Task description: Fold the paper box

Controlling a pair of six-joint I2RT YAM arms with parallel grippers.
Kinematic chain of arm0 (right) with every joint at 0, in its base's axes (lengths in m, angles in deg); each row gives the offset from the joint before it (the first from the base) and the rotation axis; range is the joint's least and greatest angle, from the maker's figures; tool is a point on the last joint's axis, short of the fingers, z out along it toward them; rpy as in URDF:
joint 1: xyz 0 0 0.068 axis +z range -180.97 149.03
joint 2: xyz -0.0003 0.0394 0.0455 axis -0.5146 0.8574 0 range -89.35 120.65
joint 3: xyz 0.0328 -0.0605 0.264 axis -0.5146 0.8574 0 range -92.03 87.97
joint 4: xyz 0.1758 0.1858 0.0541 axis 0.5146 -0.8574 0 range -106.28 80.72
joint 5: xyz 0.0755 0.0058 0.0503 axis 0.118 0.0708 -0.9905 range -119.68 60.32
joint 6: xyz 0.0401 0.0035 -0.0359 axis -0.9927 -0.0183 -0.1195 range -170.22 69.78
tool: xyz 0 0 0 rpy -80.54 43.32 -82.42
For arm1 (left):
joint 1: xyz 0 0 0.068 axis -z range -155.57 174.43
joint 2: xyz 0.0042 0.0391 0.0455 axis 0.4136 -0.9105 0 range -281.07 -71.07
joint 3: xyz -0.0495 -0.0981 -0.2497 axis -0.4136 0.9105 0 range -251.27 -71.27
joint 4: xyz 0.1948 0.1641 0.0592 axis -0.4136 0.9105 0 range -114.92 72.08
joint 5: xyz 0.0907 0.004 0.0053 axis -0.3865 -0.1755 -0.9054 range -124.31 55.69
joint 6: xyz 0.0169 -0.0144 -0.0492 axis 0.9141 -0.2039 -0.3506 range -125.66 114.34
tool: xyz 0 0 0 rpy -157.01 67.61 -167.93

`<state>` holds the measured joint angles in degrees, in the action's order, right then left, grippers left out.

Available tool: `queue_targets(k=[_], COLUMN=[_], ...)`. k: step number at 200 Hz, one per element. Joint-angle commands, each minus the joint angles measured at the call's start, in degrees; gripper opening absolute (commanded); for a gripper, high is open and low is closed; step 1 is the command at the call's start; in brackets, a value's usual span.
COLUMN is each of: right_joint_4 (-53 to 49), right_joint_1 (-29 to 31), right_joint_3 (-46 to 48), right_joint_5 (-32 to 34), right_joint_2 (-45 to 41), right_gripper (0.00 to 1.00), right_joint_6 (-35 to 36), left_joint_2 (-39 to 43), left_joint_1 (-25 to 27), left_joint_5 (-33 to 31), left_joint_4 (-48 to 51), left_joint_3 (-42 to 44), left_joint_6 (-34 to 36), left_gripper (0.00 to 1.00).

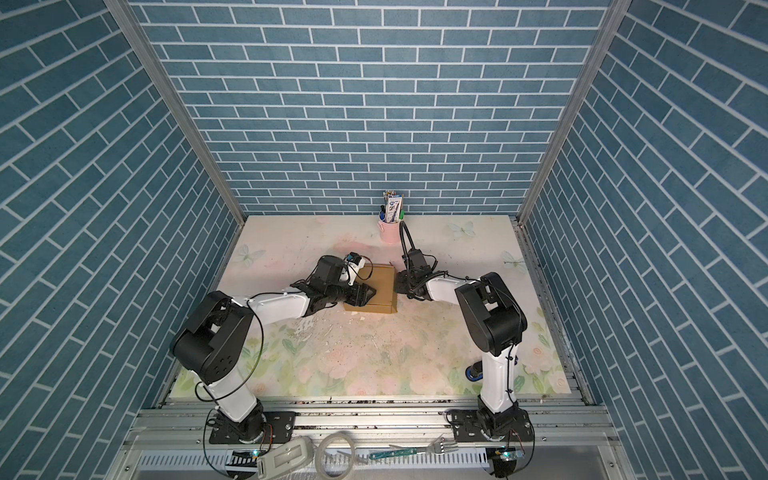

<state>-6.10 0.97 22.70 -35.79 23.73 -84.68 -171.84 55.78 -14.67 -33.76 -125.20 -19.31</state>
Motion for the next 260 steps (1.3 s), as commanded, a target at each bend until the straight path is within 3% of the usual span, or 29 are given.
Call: queue_targets(k=[1, 40, 100, 167, 215, 260], right_joint_4=[2.2, 0.3, -1.2, -3.2, -2.9, -3.2], right_joint_1=[0.8, -0.3, -4.0, -3.6, -2.1, 1.1], right_joint_3=[-0.3, 2.2, 8.3, 11.8, 12.0, 11.0], right_joint_5=[-4.2, -1.7, 0.7, 1.5, -0.3, -0.3], right_joint_2=[2.1, -1.1, -7.6, -10.5, -9.6, -8.2], right_gripper=[0.20, 0.22, 0.24, 0.25, 0.25, 0.25], right_joint_6=[-3.1, -1.8, 1.2, 3.7, 3.9, 2.5], left_joint_2=[-5.8, -3.5, 9.6, 19.2, 17.6, 11.7], left_joint_1=[2.2, 2.4, -0.7, -4.3, -4.5, -4.5], left_joint_5=[3.1, 2.5, 0.3, -10.4, -12.2, -11.4], left_joint_4=[12.6, 14.3, 16.9, 24.0, 23.2, 20.9], left_joint_3=[2.4, 0.7, -1.8, 5.6, 10.6, 8.7], left_joint_6=[-1.9, -2.4, -5.6, -11.1, -12.8, -11.4], left_gripper=[0.71, 0.71, 0.77, 0.74, 0.72, 0.72])
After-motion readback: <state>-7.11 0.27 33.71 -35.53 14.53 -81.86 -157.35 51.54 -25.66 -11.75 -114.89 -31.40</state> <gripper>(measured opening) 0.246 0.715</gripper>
